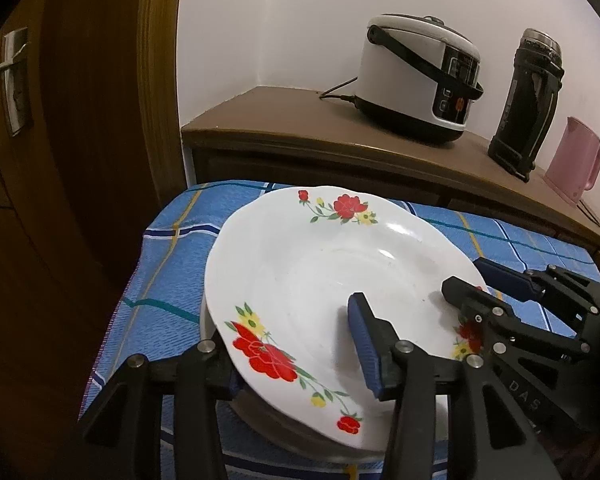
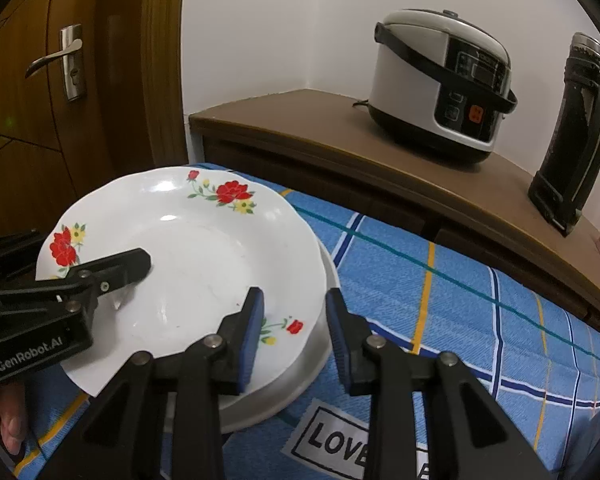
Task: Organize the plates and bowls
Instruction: 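Lower the red-rose plate onto the pink-floral plate with the left gripper, then open the left gripper to release the red-rose plate on the stack, then withdraw the left gripper from the plate stack toward the bowls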
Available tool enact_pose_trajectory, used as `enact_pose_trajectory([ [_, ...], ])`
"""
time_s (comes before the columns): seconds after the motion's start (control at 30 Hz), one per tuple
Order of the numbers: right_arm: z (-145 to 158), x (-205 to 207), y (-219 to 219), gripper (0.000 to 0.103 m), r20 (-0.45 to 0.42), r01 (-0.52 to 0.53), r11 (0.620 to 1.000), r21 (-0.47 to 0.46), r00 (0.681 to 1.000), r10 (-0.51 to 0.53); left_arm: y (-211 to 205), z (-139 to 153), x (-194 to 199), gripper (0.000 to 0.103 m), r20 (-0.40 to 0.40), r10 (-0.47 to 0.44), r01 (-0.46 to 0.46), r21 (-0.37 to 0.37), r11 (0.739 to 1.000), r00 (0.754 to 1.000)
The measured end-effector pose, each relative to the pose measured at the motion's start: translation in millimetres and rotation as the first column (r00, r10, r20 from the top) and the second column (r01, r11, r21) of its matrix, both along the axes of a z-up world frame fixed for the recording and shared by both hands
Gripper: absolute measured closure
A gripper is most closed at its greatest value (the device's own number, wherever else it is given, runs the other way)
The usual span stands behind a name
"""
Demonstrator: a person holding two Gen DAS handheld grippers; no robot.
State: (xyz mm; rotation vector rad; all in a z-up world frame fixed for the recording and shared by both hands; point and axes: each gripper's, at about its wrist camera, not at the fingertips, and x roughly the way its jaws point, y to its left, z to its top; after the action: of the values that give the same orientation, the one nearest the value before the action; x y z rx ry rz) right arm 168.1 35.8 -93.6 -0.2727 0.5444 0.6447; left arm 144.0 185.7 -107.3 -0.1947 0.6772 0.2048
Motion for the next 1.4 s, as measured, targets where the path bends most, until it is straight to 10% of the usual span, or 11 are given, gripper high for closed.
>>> enact_pose_trajectory([
  [0.77,0,-3,0,0.071,0.026,0.017,1.0,-0.023,1.0,-0.016,13,12,-22,0.054,0.104,0.079,-0.078,-0.021,0.997,0.991],
  [0.97,-1,-2,-1,0.072,0.03,0.023,0.999,-0.031,0.999,-0.022,12,22,-37,0.032,0.205,0.105,-0.107,0.001,0.994,0.973],
  [1.4,-2,-1,-6,0.069,0.021,0.021,1.0,0.003,1.0,-0.021,11,14,-22,0.032,0.125,0.085,-0.085,-0.004,0.996,0.989],
])
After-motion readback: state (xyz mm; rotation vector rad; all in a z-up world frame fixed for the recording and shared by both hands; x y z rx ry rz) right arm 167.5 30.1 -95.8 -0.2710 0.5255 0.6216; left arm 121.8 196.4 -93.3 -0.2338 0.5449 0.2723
